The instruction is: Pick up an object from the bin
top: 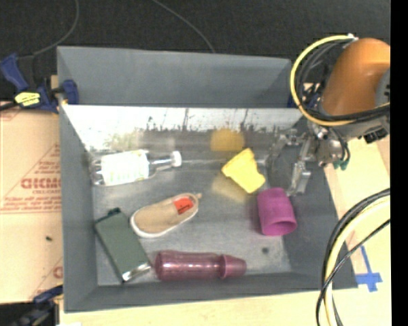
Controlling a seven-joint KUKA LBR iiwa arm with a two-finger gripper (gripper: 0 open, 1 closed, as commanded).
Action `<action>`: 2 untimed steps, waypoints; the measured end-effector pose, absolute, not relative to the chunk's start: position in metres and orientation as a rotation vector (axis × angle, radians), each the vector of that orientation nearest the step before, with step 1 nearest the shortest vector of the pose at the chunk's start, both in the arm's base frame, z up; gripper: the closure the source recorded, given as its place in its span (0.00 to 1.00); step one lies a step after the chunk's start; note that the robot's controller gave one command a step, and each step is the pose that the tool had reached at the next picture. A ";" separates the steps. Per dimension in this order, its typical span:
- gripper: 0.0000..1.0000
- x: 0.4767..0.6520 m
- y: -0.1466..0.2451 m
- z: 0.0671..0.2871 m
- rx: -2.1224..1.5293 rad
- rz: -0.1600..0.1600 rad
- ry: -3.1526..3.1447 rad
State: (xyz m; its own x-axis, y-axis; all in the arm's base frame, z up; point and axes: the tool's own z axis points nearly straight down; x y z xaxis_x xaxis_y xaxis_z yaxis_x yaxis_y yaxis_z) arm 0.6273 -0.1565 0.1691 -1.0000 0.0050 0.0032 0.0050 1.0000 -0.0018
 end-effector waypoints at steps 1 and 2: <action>0.00 0.629 -0.156 0.175 -0.001 0.005 -3.146; 0.00 0.598 -0.112 0.100 0.134 0.004 -3.144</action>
Offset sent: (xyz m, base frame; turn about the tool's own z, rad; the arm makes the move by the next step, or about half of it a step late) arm -0.0423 0.0593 -0.0991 -0.1228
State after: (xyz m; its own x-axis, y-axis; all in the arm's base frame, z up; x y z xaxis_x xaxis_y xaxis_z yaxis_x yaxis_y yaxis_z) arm 0.5979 -0.1120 0.0997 -0.9964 -0.0851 -0.0048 -0.0851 0.9964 -0.0030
